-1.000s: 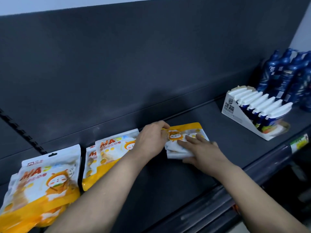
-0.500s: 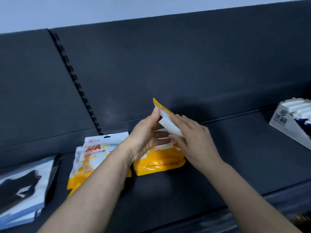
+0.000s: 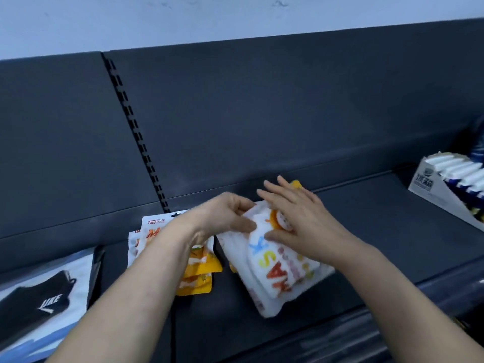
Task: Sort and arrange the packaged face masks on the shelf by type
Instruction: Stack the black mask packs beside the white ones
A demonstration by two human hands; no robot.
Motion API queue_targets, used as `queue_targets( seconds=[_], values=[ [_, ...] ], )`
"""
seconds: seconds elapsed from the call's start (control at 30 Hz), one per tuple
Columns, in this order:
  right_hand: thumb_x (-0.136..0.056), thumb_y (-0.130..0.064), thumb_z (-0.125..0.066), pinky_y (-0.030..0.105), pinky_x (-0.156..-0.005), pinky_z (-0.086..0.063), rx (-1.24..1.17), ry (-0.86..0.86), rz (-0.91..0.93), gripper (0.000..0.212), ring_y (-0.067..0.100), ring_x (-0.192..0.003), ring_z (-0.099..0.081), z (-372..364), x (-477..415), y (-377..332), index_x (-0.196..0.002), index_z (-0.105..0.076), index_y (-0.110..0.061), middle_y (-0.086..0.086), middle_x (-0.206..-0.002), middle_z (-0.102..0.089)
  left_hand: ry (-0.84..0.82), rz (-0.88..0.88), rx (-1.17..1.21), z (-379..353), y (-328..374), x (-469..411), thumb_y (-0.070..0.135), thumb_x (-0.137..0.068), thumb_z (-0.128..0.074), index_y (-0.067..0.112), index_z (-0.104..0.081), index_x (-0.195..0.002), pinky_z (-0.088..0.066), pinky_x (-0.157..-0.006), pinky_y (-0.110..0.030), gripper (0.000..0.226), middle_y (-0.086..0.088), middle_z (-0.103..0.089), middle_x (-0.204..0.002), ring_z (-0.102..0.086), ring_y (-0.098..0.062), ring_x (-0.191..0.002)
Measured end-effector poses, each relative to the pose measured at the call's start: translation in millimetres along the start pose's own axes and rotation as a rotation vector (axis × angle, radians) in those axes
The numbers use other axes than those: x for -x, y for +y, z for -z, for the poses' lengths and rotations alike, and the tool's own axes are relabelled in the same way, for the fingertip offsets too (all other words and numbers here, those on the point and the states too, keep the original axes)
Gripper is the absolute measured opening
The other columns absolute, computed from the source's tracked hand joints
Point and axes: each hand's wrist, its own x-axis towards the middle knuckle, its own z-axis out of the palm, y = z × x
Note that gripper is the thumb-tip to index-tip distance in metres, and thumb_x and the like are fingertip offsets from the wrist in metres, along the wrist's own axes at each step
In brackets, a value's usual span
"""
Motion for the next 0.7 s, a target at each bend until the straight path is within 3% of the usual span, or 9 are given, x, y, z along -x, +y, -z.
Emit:
queue_targets(
  seconds=[0.07, 0.1, 0.17, 0.23, 0.3, 0.37, 0.47, 0.6, 0.7],
  values=[
    [-0.076, -0.063, -0.06, 0.046, -0.119, 0.0, 0.074, -0.112, -0.063, 0.082, 0.006, -0.146, -0.002, 6.1, -0.6, -3.7, -0.146, -0.025, -0.037, -0.018, -0.153, -0.024, -0.088, -0.038, -0.138, 2.8, 3.1, 1.6, 0.002, -0.08, -0.073, 0.004, -0.073, -0.095, -0.055, -0.079, -0.032, 0.015, -0.013, -0.074, -0.094, -0.068, -0.018, -0.082],
    [-0.073, -0.066, -0.06, 0.047, -0.117, -0.012, 0.108, -0.137, -0.118, 0.073, 0.01, -0.141, -0.023, 9.0, -0.4, -5.4, -0.136, -0.04, -0.037, -0.016, -0.14, -0.044, -0.065, -0.07, -0.162, 1.2, 4.4, 0.5, 0.005, -0.077, -0.077, 0.005, -0.074, -0.088, -0.054, -0.076, -0.03, 0.012, -0.011, -0.074, -0.088, -0.068, -0.017, -0.078],
    [-0.075, -0.063, -0.061, 0.035, -0.088, -0.043, 0.057, -0.096, -0.243, 0.039, 0.014, -0.098, -0.058, 10.4, 1.9, -3.1, -0.097, -0.06, -0.032, -0.012, -0.092, -0.066, 0.121, -0.131, -0.122, -3.0, 4.5, -4.1, 0.013, -0.07, -0.084, 0.01, -0.073, -0.085, -0.054, -0.073, -0.026, 0.019, -0.006, -0.073, -0.084, -0.067, -0.014, -0.077],
    [-0.08, -0.056, -0.061, 0.032, -0.066, -0.045, -0.118, 0.043, -0.384, 0.028, 0.013, -0.078, -0.059, 7.8, 6.9, 4.7, -0.08, -0.059, -0.028, -0.01, -0.075, -0.063, 0.383, -0.143, -0.004, -5.5, -0.2, -10.0, 0.025, -0.066, -0.087, 0.015, -0.066, -0.11, -0.055, -0.085, -0.03, 0.05, 0.002, -0.069, -0.105, -0.065, -0.013, -0.095],
    [-0.084, -0.048, -0.059, 0.036, -0.072, -0.052, -0.378, 0.248, -0.539, 0.024, 0.014, -0.08, -0.063, -0.4, 9.3, 15.6, -0.084, -0.062, -0.025, -0.009, -0.079, -0.066, 0.465, -0.066, 0.107, -4.5, -6.4, -10.5, 0.042, -0.067, -0.084, 0.02, -0.044, -0.135, -0.051, -0.094, -0.037, 0.082, 0.01, -0.054, -0.124, -0.056, -0.013, -0.112],
    [-0.086, -0.045, -0.059, 0.043, -0.076, -0.056, -0.684, 0.406, -0.669, 0.024, 0.016, -0.081, -0.067, -8.8, 5.8, 23.1, -0.086, -0.065, -0.021, -0.005, -0.083, -0.07, 0.362, 0.046, 0.192, -3.9, -10.9, -7.0, 0.047, -0.068, -0.082, 0.02, -0.039, -0.136, -0.055, -0.09, -0.042, 0.085, 0.009, -0.058, -0.123, -0.062, -0.015, -0.109],
    [-0.087, -0.045, -0.059, 0.045, -0.081, -0.056, -0.886, 0.451, -0.744, 0.029, 0.017, -0.088, -0.067, -20.7, -8.2, 23.3, -0.099, -0.064, -0.019, 0.0, -0.098, -0.071, 0.347, 0.101, 0.355, -7.3, -17.8, -9.7, 0.015, -0.075, -0.082, 0.014, -0.04, -0.135, -0.06, -0.075, -0.041, 0.074, -0.003, -0.068, -0.111, -0.071, -0.021, -0.092],
    [-0.086, -0.043, -0.058, 0.044, -0.1, -0.039, -0.368, 0.348, -0.625, 0.071, 0.024, -0.13, -0.039, -38.7, -20.1, 7.9, -0.145, -0.023, -0.024, 0.003, -0.145, -0.039, 0.62, 0.151, 0.213, -10.2, -33.1, -25.8, 0.012, -0.079, -0.077, 0.01, -0.034, -0.143, -0.056, -0.087, -0.045, 0.077, 0.003, -0.063, -0.1, -0.066, -0.021, -0.093],
    [-0.09, -0.049, -0.048, 0.058, -0.112, -0.015, 0.064, 0.078, -0.404, 0.058, 0.027, -0.146, -0.003, -58.3, -24.3, -7.6, -0.144, -0.029, -0.034, 0.004, -0.158, -0.011, 0.635, 0.184, -0.222, -7.7, -46.5, -21.0, 0.026, -0.083, -0.07, 0.013, -0.046, -0.133, -0.049, -0.094, -0.034, 0.057, 0.0, -0.062, -0.114, -0.059, -0.023, -0.112]
  ],
)
